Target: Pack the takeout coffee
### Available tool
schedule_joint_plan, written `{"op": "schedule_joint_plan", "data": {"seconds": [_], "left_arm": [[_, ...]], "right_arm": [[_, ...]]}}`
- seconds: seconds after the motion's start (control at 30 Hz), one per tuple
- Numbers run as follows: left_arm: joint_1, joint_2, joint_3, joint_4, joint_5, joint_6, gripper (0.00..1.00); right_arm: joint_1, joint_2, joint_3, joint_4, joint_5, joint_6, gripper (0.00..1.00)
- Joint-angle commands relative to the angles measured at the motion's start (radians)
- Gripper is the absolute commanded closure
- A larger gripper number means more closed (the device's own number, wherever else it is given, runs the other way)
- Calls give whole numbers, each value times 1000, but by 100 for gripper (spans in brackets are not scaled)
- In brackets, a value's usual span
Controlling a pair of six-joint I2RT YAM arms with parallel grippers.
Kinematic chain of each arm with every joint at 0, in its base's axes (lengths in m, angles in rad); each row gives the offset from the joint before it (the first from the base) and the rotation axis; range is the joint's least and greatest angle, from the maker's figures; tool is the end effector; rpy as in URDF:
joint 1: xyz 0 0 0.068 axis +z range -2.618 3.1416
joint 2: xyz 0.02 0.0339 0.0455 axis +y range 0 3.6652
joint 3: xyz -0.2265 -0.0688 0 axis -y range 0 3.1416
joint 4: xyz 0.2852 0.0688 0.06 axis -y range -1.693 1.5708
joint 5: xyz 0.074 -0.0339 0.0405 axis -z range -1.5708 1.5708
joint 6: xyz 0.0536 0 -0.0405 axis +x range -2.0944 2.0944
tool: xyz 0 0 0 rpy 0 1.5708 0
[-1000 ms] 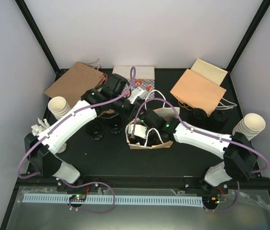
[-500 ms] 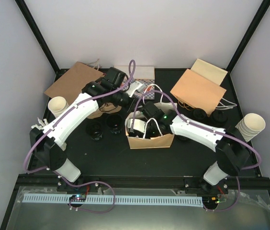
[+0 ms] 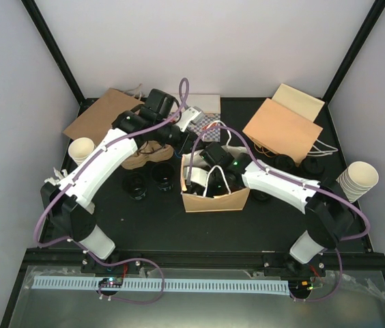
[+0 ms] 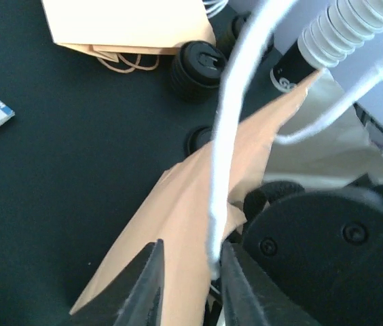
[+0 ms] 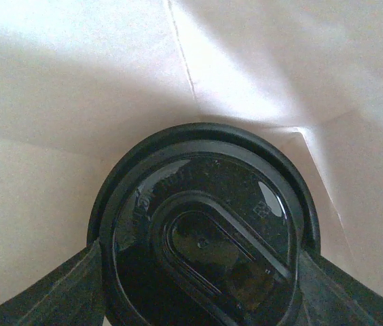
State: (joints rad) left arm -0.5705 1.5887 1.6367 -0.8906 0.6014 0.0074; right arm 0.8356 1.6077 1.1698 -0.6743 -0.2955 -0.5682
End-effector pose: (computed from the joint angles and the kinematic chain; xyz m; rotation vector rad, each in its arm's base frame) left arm 0.3074 -0.2333 0.3254 0.9678 2.2477 -0.9813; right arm 0.2349 0.2831 0.1609 -1.8063 1.9917 0.4800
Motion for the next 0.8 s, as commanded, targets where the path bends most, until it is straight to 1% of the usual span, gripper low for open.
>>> {"op": "schedule_joint_plan", "data": {"seconds": [0.0, 0.17, 0.27, 0.33, 0.4, 0.57, 0.67, 0.77], "left_arm": [[-3, -8, 77, -9, 22, 13, 67], [-1, -61, 83, 9, -22, 7, 40], [-1, -123, 53, 43, -66, -6, 31], [-2, -170, 14, 82, -96, -22, 28], [-2, -214, -10, 98, -121, -30, 25], [1, -297, -41, 67, -186, -33, 25], [1, -372, -85, 66, -205, -37, 24], [0, -439, -148, 74, -213, -49, 24]], "right_arm": [[22, 41, -77, -68, 57, 31, 63], [49, 23, -116, -29, 145, 29, 63], [53, 14, -123, 3, 187, 41, 62], [54, 6, -130, 24, 211, 45, 61], [54, 1, -135, 23, 190, 30, 61], [32, 36, -102, -34, 84, 26, 62], [5, 57, -82, -67, 18, 24, 62], [1, 65, -70, -75, 26, 28, 61]]}}
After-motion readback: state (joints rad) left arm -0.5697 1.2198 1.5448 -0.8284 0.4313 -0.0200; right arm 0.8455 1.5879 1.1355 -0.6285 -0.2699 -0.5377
